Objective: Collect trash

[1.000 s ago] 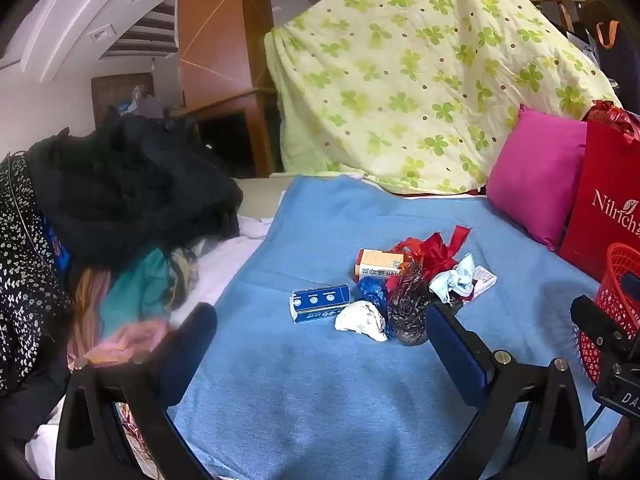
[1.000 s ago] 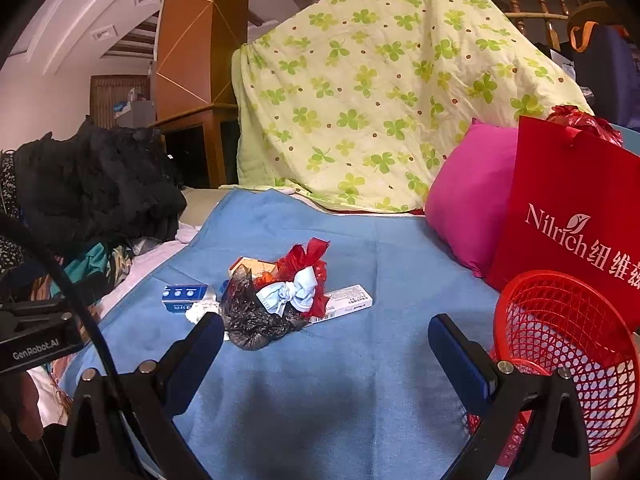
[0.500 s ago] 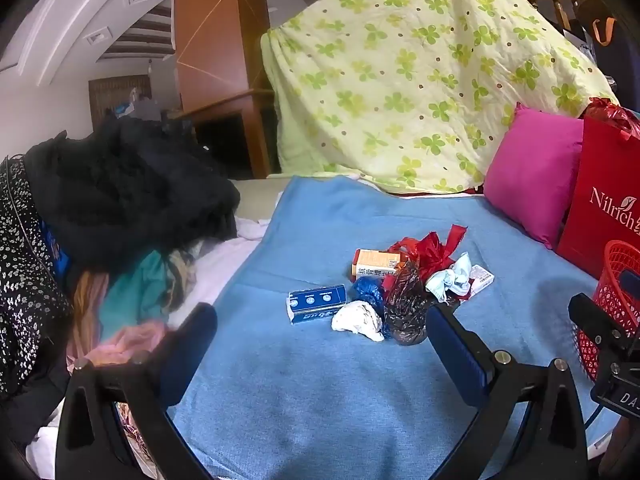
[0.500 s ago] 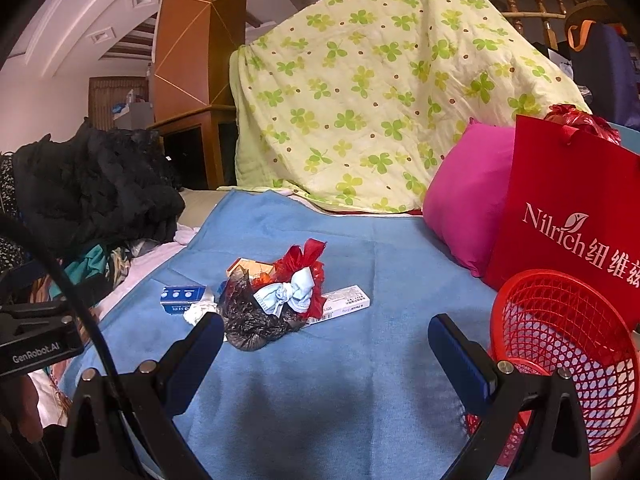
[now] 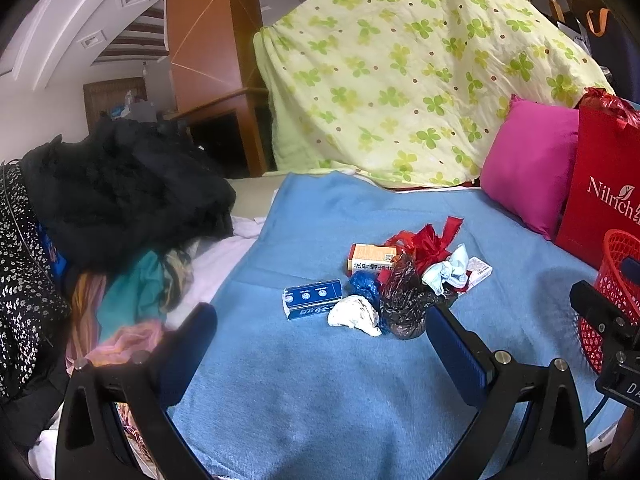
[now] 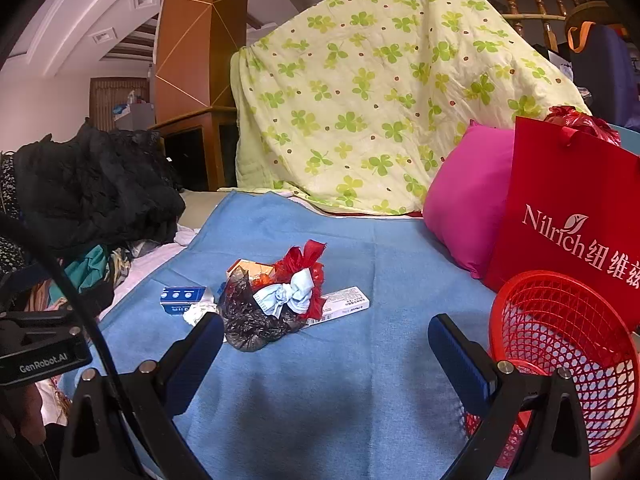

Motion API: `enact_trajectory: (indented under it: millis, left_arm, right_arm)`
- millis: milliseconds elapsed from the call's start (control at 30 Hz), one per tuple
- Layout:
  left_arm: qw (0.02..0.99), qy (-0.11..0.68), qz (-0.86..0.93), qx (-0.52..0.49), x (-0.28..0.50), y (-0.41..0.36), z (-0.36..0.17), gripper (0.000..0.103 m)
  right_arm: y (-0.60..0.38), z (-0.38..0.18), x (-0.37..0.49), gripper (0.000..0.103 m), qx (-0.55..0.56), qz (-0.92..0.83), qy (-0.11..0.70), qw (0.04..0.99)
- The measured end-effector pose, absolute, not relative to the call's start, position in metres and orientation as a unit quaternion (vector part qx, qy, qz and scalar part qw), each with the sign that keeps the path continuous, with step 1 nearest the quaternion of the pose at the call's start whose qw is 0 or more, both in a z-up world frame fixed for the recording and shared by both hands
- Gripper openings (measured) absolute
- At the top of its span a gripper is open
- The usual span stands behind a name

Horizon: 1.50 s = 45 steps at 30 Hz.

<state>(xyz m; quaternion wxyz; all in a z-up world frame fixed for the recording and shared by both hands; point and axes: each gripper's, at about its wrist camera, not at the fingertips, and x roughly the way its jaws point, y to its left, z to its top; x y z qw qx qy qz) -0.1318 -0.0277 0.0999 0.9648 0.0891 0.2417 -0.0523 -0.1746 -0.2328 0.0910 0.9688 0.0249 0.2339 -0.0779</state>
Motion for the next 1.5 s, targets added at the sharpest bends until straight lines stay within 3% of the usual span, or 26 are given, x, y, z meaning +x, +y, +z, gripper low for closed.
enact_trajectory:
  millis: [567, 1000, 1500]
  left_arm:
    - [0.962, 0.251, -0.058, 0.092, -0.128, -0.03, 0.092, 0.103]
    - [0.96, 0.26, -0.059, 0.085, -0.12, -0.025, 0.083, 0.103]
    - [0.958, 0.269, -0.058, 0.078, -0.111, -0.018, 0.075, 0.103]
  right_arm:
    - [-0.233, 0.089, -0.173, 0.103, 0.027, -0.077, 0.247, 0.966]
    - [-0.232, 0.084, -0.175, 0.103, 0.03, -0.071, 0.162, 0.984]
    - [-0.217, 0.082, -0.163, 0.103, 0.019, -0.068, 0.202, 0.977]
